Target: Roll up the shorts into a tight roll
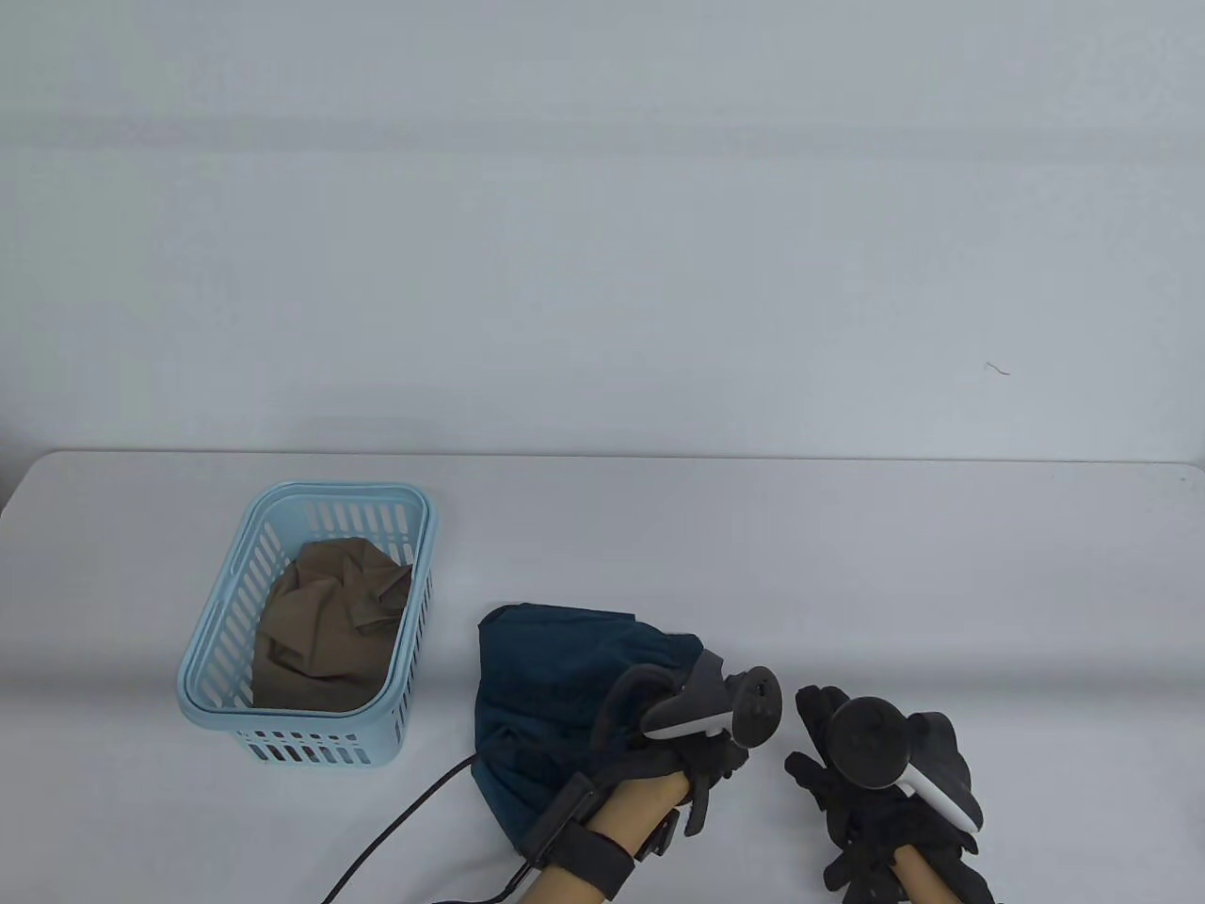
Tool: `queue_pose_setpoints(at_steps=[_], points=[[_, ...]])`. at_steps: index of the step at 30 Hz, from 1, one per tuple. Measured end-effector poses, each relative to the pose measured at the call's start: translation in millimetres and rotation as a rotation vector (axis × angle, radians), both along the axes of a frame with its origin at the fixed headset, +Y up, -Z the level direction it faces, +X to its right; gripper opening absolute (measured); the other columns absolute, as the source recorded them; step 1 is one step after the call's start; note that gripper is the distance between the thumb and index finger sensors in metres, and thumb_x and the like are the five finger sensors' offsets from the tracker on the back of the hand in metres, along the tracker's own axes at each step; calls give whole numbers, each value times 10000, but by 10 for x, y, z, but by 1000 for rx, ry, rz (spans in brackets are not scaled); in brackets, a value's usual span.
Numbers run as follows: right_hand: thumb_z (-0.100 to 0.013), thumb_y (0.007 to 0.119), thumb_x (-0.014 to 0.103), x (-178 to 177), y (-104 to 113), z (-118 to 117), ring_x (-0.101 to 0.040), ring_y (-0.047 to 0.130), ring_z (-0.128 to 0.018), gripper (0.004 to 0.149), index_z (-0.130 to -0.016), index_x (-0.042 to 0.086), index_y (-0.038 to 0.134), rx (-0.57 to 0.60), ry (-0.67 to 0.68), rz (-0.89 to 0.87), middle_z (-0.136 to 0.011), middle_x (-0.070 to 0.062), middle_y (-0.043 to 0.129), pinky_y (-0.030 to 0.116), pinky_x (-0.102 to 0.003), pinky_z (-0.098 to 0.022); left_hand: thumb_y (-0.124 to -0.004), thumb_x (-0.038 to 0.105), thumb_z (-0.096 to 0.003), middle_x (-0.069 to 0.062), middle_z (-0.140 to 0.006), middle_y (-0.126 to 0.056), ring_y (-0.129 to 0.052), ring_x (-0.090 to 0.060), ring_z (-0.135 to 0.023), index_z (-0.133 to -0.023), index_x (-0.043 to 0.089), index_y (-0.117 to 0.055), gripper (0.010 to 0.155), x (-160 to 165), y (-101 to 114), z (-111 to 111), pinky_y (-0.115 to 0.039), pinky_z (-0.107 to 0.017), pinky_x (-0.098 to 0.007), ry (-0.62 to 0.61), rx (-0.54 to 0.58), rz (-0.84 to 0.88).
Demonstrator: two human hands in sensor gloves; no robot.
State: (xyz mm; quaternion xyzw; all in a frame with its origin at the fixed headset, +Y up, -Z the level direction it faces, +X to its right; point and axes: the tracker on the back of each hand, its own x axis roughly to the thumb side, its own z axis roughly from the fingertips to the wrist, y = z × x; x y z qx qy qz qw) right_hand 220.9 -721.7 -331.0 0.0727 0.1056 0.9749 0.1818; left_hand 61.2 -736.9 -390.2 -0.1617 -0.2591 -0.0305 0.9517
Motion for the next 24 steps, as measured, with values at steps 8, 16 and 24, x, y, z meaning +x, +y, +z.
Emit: queue_pose_setpoints(at_steps=[8,16,24], points=[[-539,644,362,-28,-36,-10,-487,416,-1046,701,-1095,76,327,-22,10,14,-1146,-222,355,430,-693,-691,-709,442,-510,-153,-1070,-544,-758,-372,-873,-1084,156,-463,687,-79,-292,-97,-665,-648,-623,55,32,-11],[-539,644,362,-44,-79,-14,-488,421,-1045,699,-1094,76,330,-49,17,28,-1145,-223,357,432,-691,-691,-669,364,-525,-100,-999,-675,-862,-318,-794,-1022,202,-608,527,-35,-283,-107,-691,-647,-590,54,150,-33],[-539,646,360,-24,-100,-11,-489,417,-1045,704,-1094,72,323,-64,8,24,-1144,-227,353,430,-691,-691,-654,346,-524,-92,-995,-763,-877,-382,-850,-1002,219,-678,495,-261,214,-124,-614,-669,-649,98,130,154]])
